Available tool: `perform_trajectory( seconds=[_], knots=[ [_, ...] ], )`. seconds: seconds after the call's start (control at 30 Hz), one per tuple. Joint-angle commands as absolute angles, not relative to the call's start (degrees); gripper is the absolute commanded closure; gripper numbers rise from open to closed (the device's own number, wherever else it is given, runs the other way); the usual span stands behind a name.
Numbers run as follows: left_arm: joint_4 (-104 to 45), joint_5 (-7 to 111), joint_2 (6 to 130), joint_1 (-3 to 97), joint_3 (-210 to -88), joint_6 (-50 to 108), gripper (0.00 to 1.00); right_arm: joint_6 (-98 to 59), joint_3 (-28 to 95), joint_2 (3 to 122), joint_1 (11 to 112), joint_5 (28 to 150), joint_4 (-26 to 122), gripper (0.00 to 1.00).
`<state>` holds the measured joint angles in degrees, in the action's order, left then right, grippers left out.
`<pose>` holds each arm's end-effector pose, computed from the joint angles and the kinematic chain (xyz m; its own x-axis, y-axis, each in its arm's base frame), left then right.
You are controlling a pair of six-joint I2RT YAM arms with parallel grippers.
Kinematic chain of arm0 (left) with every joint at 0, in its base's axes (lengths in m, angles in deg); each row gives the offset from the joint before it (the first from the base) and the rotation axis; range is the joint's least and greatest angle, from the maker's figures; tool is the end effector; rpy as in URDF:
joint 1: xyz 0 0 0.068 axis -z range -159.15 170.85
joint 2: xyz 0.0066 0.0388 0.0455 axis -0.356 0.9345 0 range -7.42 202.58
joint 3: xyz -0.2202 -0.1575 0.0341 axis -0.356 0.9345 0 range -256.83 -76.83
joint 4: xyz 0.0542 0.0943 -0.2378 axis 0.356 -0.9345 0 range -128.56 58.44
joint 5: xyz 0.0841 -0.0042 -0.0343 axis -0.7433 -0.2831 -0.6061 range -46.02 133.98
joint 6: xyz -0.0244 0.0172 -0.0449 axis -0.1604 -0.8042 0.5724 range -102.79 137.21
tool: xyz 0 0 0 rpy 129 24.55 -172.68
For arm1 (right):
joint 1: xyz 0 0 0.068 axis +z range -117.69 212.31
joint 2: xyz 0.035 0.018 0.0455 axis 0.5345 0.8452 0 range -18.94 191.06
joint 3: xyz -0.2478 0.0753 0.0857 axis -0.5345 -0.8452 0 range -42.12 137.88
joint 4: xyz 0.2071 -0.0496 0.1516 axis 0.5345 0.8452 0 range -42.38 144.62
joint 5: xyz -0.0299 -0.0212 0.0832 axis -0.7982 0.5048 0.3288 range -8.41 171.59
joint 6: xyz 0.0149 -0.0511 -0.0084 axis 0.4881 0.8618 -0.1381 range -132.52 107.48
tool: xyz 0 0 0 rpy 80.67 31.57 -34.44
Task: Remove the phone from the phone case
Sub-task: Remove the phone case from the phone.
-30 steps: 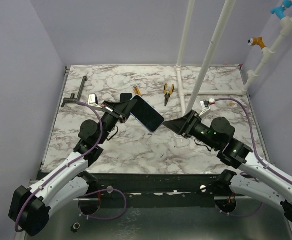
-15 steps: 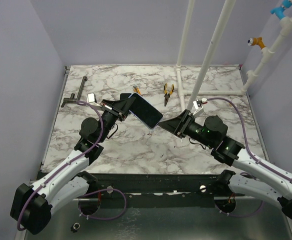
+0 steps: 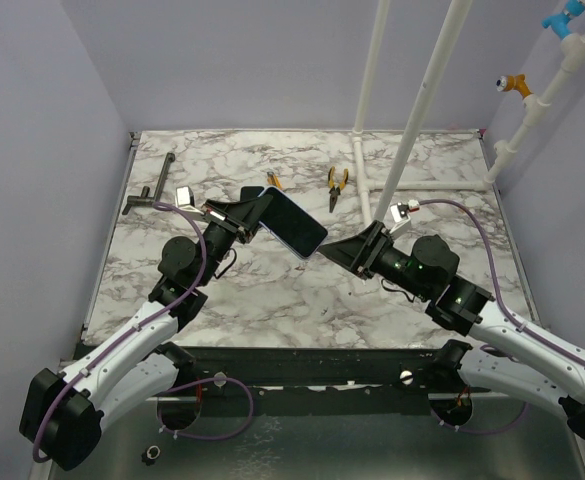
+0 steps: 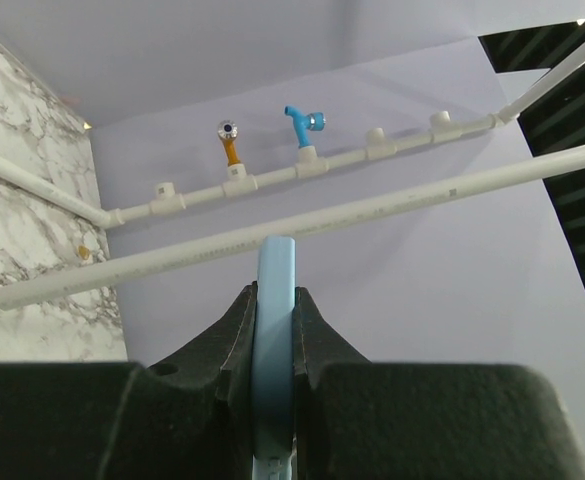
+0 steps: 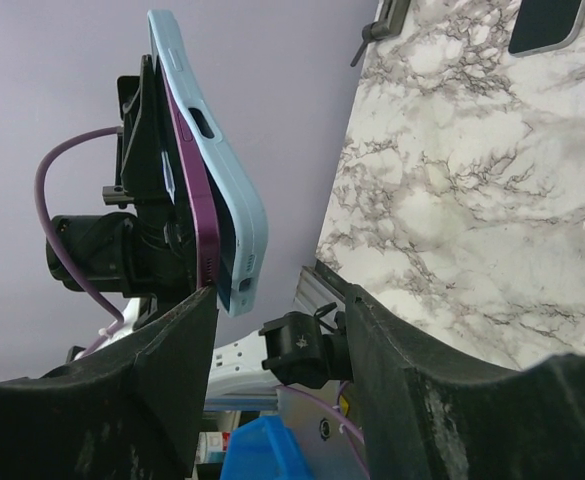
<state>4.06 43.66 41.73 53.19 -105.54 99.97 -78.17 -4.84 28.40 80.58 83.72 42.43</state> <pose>0.1722 -0.1086 0.3126 -0.4983 -0.8586 -0.1203 0.2863 -0.0320 -0.9576 0.1334 0.1516 0.3147 -0.7252 0.5547 -0.4080 -0.2663 0.3205 0.9090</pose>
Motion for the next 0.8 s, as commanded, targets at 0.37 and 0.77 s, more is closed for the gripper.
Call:
perform_trajectory(
  seconds=[0.37, 0.77],
  knots=[
    [8.0, 47.6, 40.0, 54.2, -107.3, 101.8, 1.00, -80.2, -7.5, 23.8, 80.6, 78.2, 43.8, 0.41],
    [8.4, 51.3, 42.8, 54.5, -108.2, 103.9, 1.00, -78.6, -7.5, 29.6, 80.6, 85.2, 32.4, 0.45]
  ],
)
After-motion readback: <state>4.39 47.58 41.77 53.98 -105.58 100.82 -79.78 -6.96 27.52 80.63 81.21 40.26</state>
